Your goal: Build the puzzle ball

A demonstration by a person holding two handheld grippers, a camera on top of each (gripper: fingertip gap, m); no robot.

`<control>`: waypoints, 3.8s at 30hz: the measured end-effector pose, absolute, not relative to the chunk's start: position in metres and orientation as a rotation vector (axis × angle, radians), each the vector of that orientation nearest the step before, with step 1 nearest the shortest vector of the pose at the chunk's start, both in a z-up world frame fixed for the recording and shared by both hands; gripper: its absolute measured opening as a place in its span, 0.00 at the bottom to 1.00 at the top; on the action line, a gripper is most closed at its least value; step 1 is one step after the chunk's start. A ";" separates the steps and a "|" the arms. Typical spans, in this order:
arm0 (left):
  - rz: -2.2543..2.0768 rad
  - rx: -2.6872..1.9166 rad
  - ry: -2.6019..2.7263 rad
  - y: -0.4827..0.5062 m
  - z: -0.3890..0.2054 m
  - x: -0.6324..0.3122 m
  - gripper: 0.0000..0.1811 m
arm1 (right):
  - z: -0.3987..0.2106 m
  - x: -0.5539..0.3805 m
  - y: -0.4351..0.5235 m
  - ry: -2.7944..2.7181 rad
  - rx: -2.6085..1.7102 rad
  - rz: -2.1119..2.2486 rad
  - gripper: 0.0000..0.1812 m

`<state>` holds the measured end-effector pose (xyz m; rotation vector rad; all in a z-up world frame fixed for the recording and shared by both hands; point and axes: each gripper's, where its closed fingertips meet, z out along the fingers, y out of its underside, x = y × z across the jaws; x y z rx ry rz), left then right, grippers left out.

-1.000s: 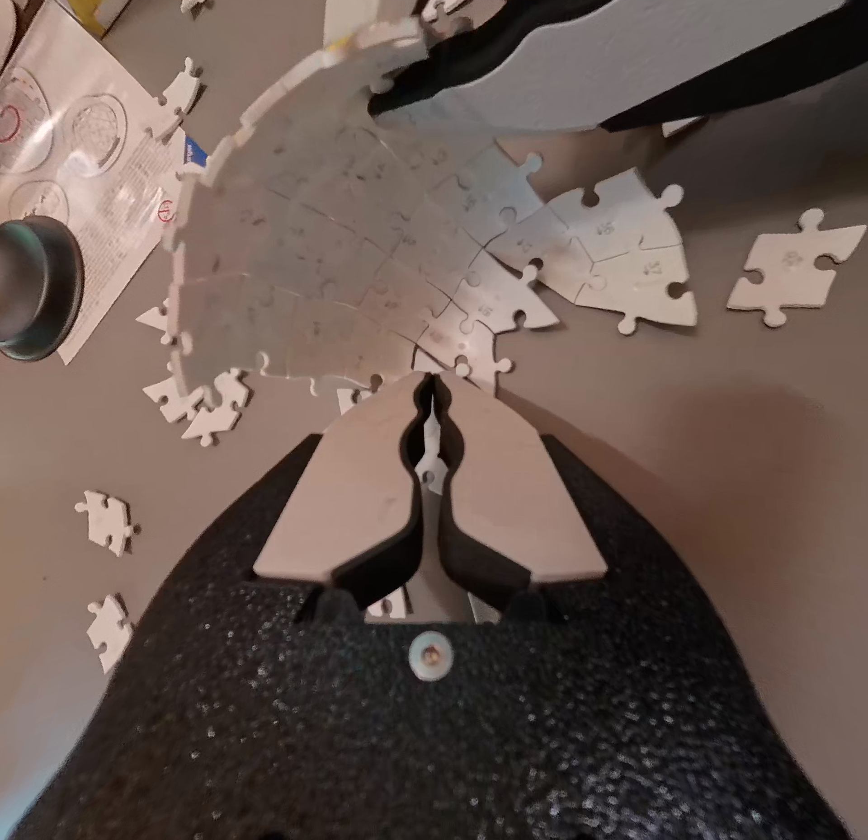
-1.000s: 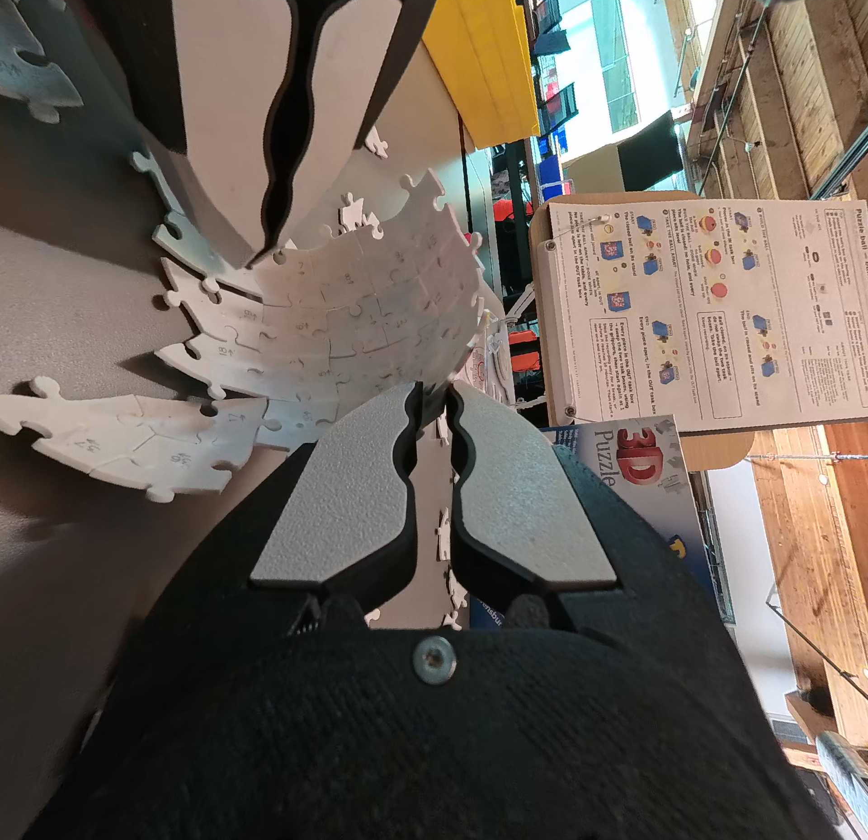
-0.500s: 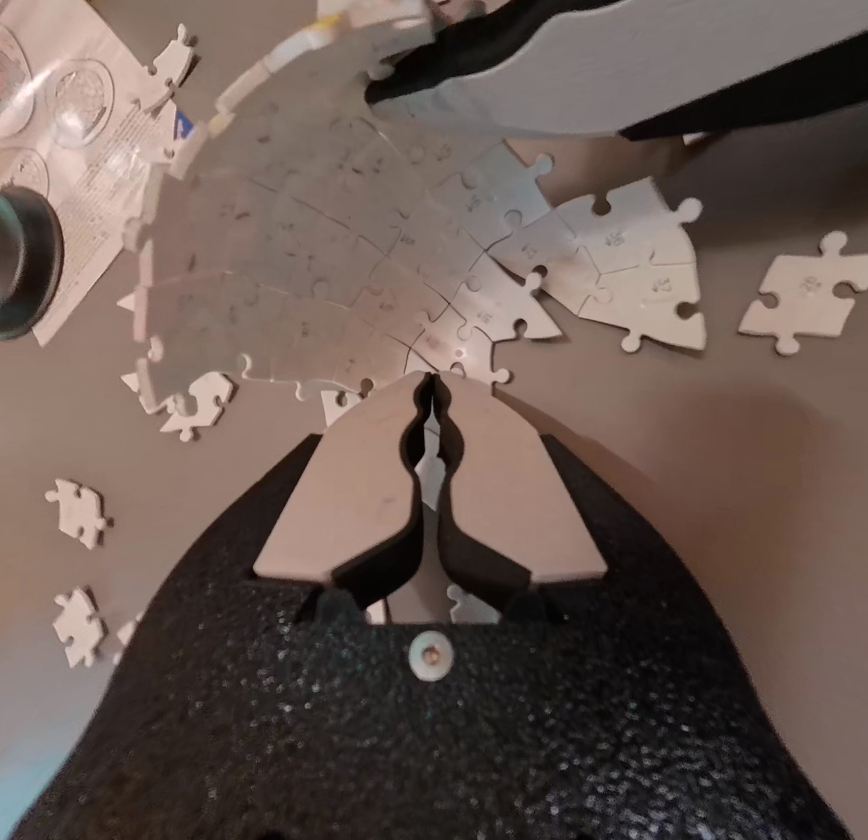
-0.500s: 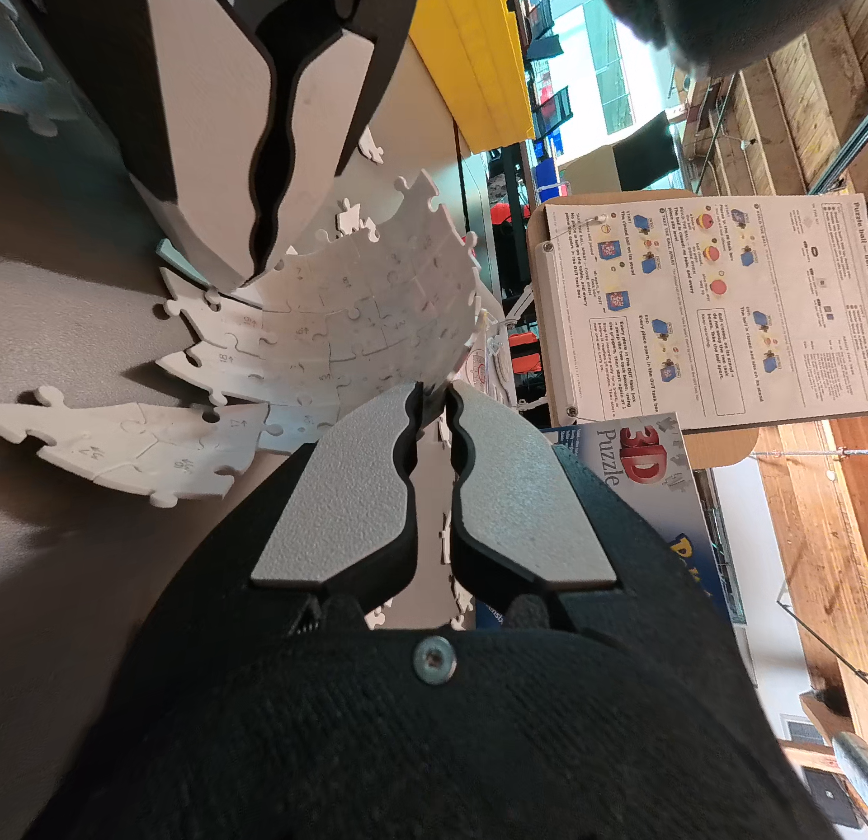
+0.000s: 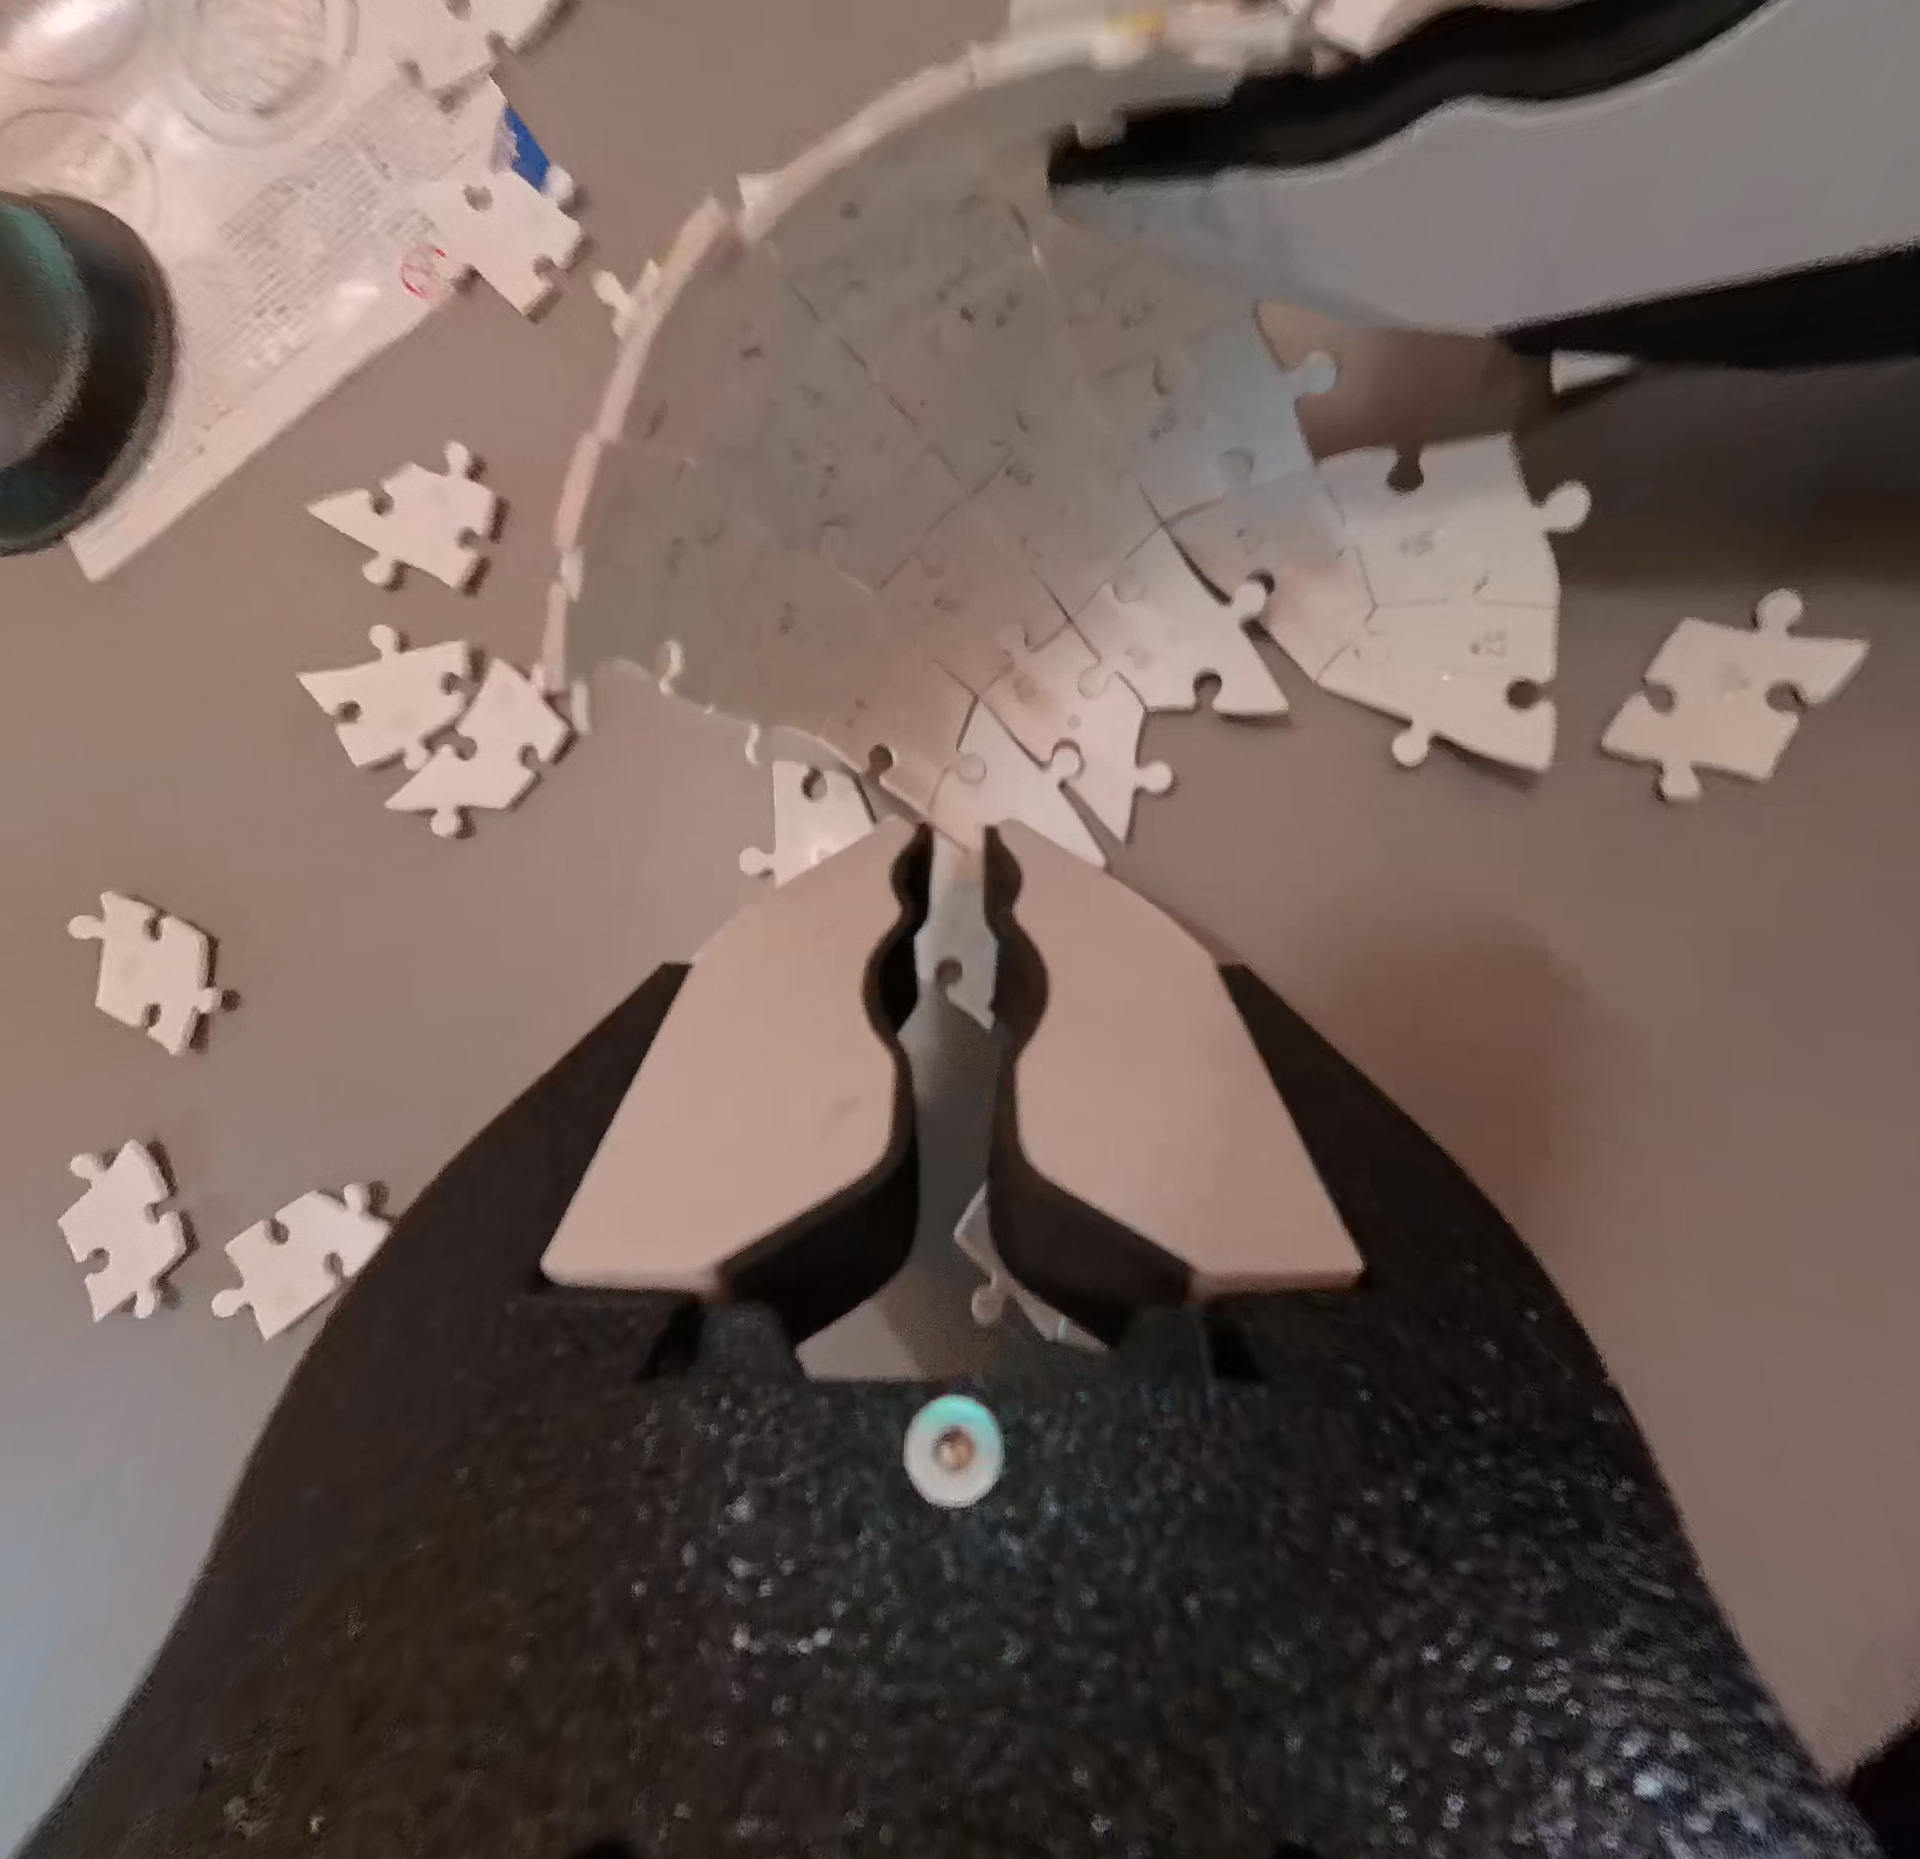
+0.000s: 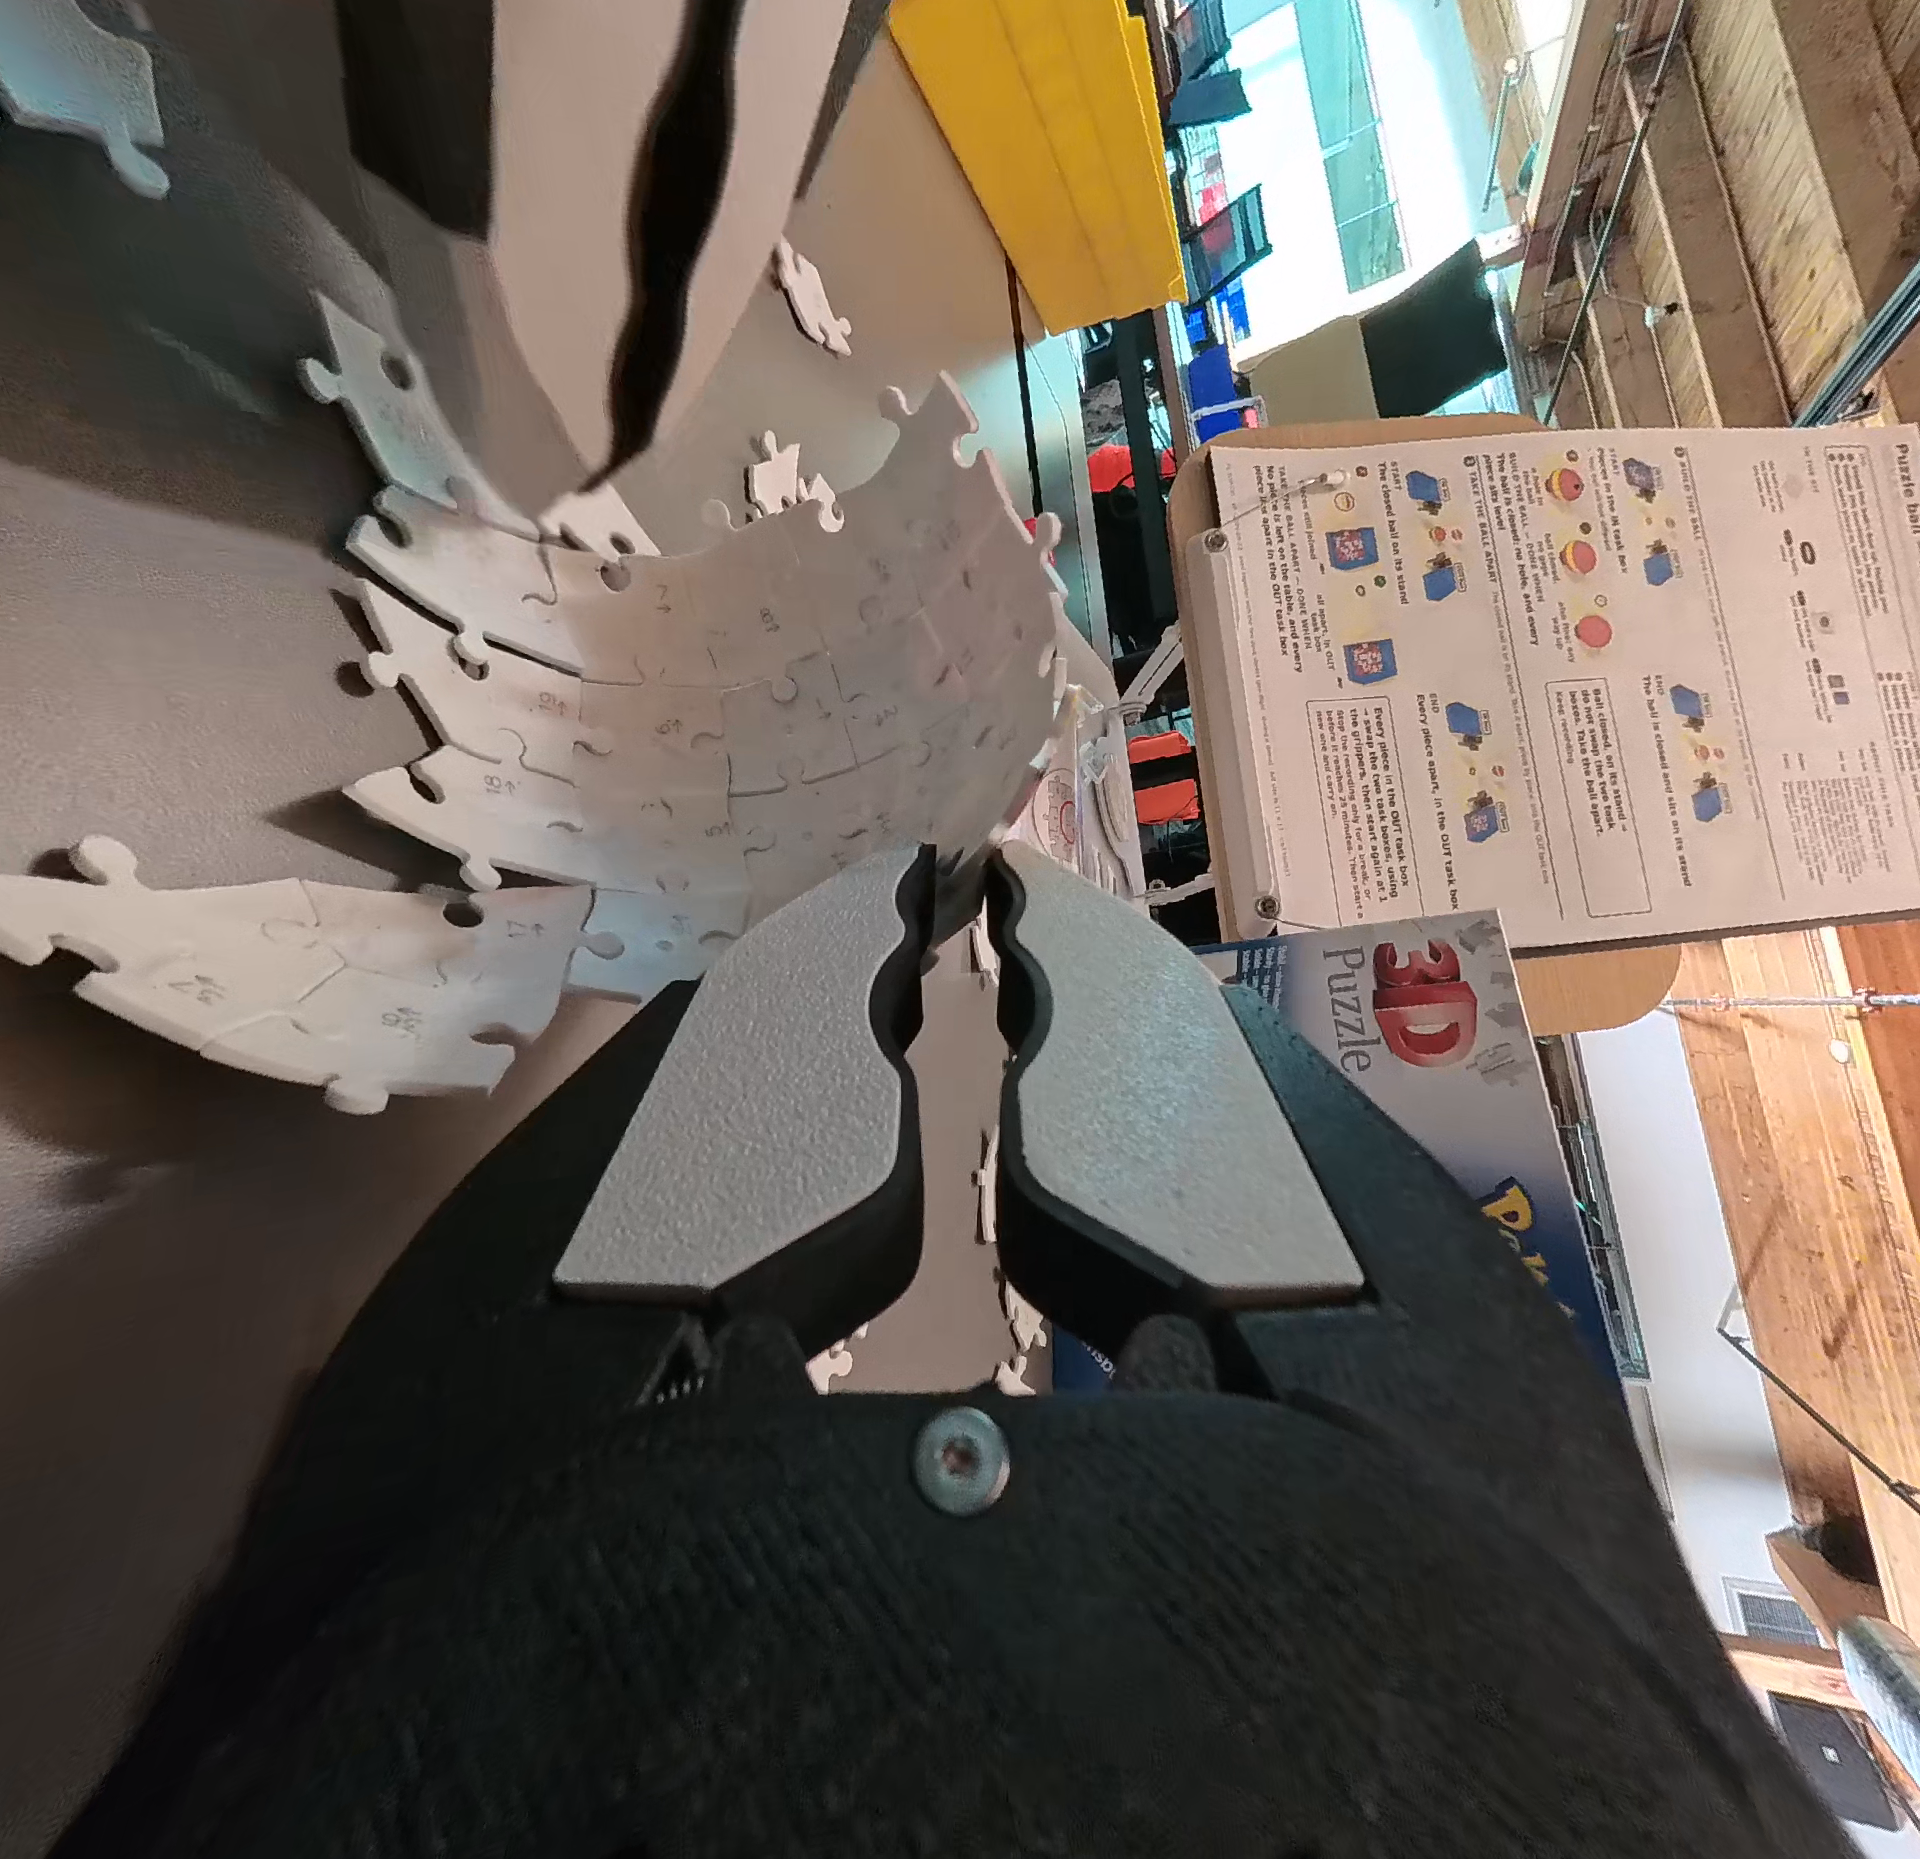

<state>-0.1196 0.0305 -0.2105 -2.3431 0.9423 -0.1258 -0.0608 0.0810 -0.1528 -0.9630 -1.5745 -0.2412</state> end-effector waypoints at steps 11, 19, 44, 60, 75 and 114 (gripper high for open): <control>-0.108 -2.448 0.989 0.018 -0.224 -0.133 0.12 | -0.153 -0.061 0.081 -1.573 -0.967 -0.244 0.05; -0.131 -2.459 0.924 0.019 -0.223 -0.128 0.11 | -0.153 -0.061 0.081 -1.574 -0.966 -0.246 0.05; 0.025 -2.186 1.381 0.023 -0.222 -0.113 0.10 | -0.154 -0.061 0.081 -1.576 -0.968 -0.245 0.05; 0.025 -2.165 1.410 0.035 -0.223 -0.111 0.04 | -0.154 -0.061 0.081 -1.578 -0.968 -0.244 0.05; 0.048 -2.084 1.481 0.044 -0.224 -0.105 0.00 | -0.155 -0.061 0.082 -1.577 -0.967 -0.246 0.05; 0.240 -1.750 1.846 0.050 -0.224 -0.103 0.00 | -0.152 -0.066 0.082 -1.530 -0.967 -0.213 0.05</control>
